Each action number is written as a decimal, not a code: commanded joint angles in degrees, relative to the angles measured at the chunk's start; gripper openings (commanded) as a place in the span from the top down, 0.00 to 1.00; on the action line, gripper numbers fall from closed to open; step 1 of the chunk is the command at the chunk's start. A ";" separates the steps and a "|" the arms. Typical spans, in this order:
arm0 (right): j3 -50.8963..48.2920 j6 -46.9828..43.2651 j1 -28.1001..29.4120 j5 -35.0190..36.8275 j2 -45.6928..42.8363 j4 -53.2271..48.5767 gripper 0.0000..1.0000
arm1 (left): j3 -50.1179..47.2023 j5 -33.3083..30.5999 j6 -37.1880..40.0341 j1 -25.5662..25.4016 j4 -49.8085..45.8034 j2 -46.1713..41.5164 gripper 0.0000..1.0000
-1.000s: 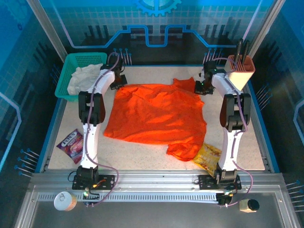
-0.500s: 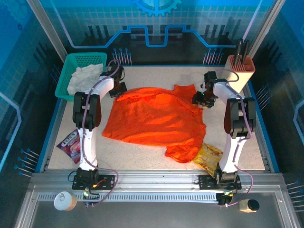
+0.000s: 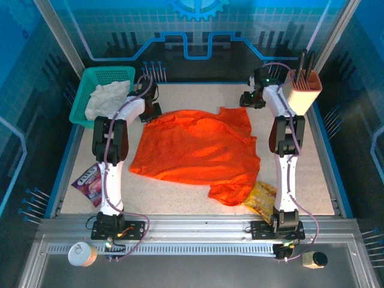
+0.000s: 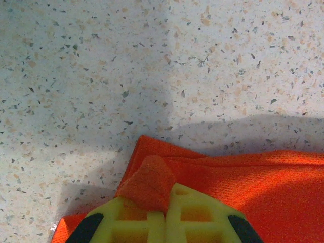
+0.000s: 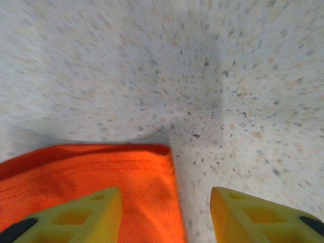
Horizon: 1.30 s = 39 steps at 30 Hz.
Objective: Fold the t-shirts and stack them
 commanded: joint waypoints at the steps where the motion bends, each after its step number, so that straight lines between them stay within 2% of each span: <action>1: 7.69 -2.49 -0.14 0.41 5.48 -8.44 0.50 | 1.24 0.82 0.44 -0.47 0.12 -2.10 1.00; 16: 11.81 -0.46 1.36 -2.65 10.75 -9.07 0.64 | 1.91 0.83 1.02 -0.73 -0.24 -1.51 1.00; 19: 11.94 -0.36 1.34 -2.92 10.75 -9.07 0.79 | 2.31 0.65 1.20 -0.73 -0.60 -1.31 1.00; 22: 12.76 -0.26 1.34 -2.83 10.75 -9.53 1.00 | 3.42 0.81 1.43 -0.73 -1.03 -1.54 1.00; 25: 13.72 -0.50 1.32 -2.23 8.44 -10.80 1.00 | 6.92 0.32 2.26 -0.73 -3.23 -1.96 1.00; 29: 11.14 -1.22 1.32 -0.77 -1.67 -9.99 1.00 | 12.88 -0.79 3.59 -0.73 -6.91 -5.01 1.00; 32: 6.37 -1.27 1.34 -0.42 -13.42 -8.06 1.00 | 16.18 -2.12 4.54 -0.73 -9.58 -9.03 1.00; 39: -12.34 -0.79 1.91 0.33 -44.13 -1.33 1.00 | 11.88 -4.54 6.11 -0.55 -11.38 -25.96 1.00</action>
